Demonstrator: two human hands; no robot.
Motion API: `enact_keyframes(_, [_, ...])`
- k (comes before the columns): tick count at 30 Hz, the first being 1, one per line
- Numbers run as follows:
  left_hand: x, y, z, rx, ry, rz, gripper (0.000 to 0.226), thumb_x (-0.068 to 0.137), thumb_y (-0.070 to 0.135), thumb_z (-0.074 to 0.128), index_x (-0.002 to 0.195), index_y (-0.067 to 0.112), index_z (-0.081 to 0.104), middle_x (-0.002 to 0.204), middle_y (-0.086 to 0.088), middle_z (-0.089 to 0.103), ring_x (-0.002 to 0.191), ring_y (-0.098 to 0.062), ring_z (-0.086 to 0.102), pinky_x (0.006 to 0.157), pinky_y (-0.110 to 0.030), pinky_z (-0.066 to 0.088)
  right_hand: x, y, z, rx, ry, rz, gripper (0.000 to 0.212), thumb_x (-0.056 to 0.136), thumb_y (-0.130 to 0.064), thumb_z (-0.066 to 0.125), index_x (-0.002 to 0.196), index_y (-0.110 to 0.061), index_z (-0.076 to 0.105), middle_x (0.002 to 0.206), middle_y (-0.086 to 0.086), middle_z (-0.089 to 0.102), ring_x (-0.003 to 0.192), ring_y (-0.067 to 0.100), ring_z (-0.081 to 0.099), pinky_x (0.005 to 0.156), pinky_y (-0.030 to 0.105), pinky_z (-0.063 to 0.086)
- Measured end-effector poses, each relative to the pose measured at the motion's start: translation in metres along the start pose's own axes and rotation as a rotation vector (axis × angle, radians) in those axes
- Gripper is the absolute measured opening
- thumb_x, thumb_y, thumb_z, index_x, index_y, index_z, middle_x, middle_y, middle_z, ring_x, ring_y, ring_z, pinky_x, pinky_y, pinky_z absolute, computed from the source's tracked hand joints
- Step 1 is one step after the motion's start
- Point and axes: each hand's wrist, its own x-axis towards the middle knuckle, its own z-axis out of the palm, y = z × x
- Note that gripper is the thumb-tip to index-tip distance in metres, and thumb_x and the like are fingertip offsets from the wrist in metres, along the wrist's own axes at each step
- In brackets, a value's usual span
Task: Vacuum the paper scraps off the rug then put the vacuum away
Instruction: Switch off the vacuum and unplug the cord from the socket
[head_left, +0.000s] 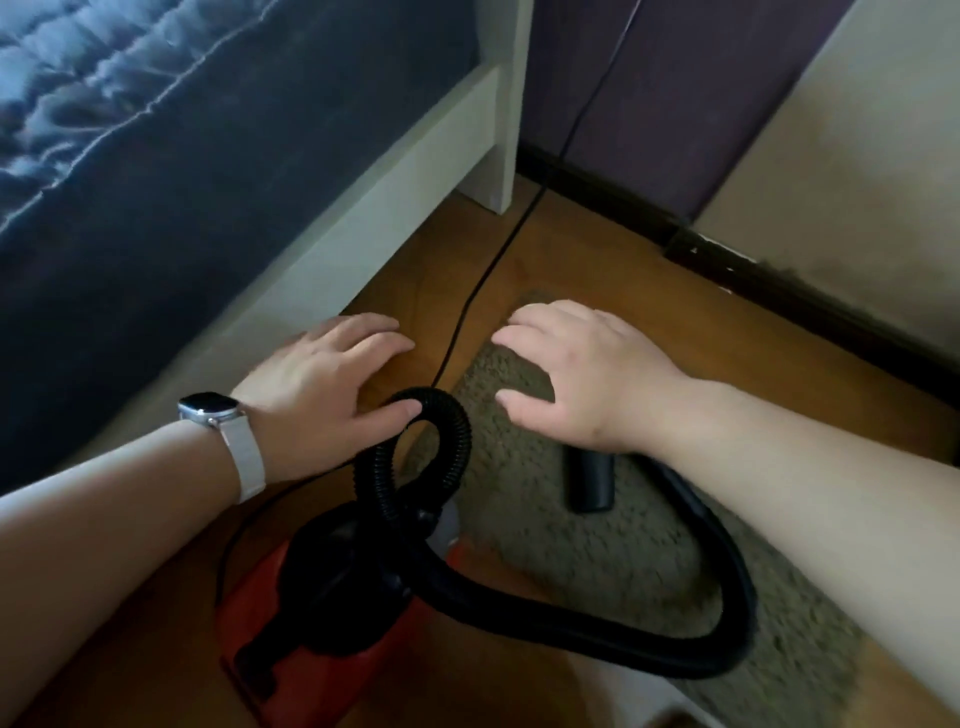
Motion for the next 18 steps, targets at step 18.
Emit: enact_keyframes(18, [0.079, 0.206, -0.213, 0.053, -0.046, -0.063, 0.063, 0.086, 0.063, 0.038, 0.139, 0.03, 0.046, 0.147, 0.008, 0.043, 0.137, -0.018, 0.037, 0.11, -0.039, 0.033, -0.103, 0.098, -0.249, 0.043, 0.004, 0.161, 0.059, 0.092, -0.055, 0.05, 0.14, -0.02, 0.05, 0.138, -0.001, 0.051, 0.125, 0.023, 0.048, 0.1, 0.041, 0.046])
